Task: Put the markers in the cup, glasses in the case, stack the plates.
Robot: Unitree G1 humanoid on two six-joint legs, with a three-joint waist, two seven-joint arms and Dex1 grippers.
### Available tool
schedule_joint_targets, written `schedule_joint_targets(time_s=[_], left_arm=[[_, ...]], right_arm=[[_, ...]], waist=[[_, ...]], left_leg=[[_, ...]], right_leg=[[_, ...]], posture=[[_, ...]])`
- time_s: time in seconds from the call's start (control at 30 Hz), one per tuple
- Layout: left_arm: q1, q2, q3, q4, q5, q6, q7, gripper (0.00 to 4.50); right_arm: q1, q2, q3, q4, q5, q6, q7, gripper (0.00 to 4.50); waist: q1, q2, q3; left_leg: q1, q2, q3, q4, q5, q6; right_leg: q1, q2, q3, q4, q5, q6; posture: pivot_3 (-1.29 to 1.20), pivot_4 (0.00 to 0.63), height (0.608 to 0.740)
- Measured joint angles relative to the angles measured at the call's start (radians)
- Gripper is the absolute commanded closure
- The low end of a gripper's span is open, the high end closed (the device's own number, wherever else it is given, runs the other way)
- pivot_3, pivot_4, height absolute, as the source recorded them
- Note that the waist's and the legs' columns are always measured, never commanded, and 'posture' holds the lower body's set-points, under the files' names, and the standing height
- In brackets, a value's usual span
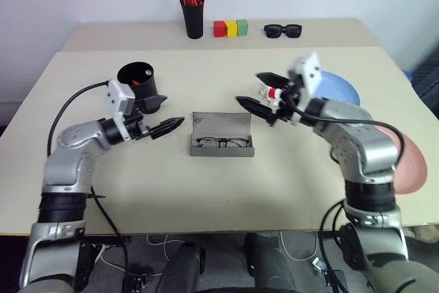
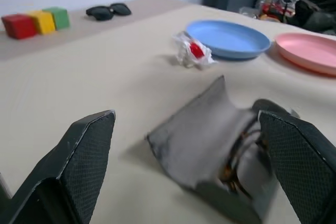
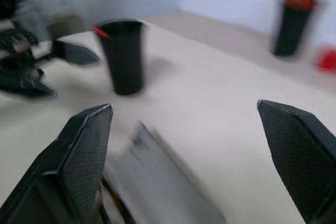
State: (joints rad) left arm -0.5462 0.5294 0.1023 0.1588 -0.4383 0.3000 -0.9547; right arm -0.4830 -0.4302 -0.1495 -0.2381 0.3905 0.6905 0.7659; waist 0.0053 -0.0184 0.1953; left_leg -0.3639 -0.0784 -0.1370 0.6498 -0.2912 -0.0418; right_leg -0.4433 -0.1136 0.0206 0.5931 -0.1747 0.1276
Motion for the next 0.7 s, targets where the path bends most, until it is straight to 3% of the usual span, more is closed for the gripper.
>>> schedule_joint_targets(time_s=[0.2,0.3,0.47,0.7], left_arm=[[-0.240,-0.132,-0.085,0.321,0.152,-0.129,0.121,4.47],[-0.369,-0.191,-0.125,0.512,0.236,-0.187,0.178,4.47],[-0.453,-0.246,-0.169,0.690,0.290,-0.180,0.145,4.47],[-0.577,-0.247,-0.228,0.872,0.352,-0.074,-0.016,4.47]], right_arm=[[0.159,-0.076,-0.036,-0.156,0.063,-0.018,0.015,0.00],[0.189,-0.093,-0.044,-0.187,0.088,-0.021,0.006,0.00],[0.210,-0.099,-0.043,-0.214,0.125,-0.018,-0.014,0.00],[0.221,-0.099,-0.041,-0.232,0.143,-0.021,-0.062,0.00]], waist=[[-0.018,0.000,0.000],[-0.019,0.000,0.000],[-0.021,0.000,0.000],[-0.018,0.000,0.000]], left_leg=[[0.001,0.001,0.002,0.001,0.000,0.000],[0.002,0.000,0.003,0.001,0.000,0.000],[0.002,0.000,0.003,0.001,0.000,0.000],[0.001,0.000,0.002,0.002,0.000,0.000]], right_leg=[[0.001,0.001,0.000,0.000,0.000,0.000],[0.002,0.000,0.001,0.000,0.000,0.000],[0.002,0.000,0.001,0.000,0.000,0.001],[0.002,0.000,0.001,0.000,0.000,0.002]], posture=[[0.00,0.150,0.740],[0.00,0.150,0.740],[0.00,0.150,0.740],[0.00,0.150,0.740]])
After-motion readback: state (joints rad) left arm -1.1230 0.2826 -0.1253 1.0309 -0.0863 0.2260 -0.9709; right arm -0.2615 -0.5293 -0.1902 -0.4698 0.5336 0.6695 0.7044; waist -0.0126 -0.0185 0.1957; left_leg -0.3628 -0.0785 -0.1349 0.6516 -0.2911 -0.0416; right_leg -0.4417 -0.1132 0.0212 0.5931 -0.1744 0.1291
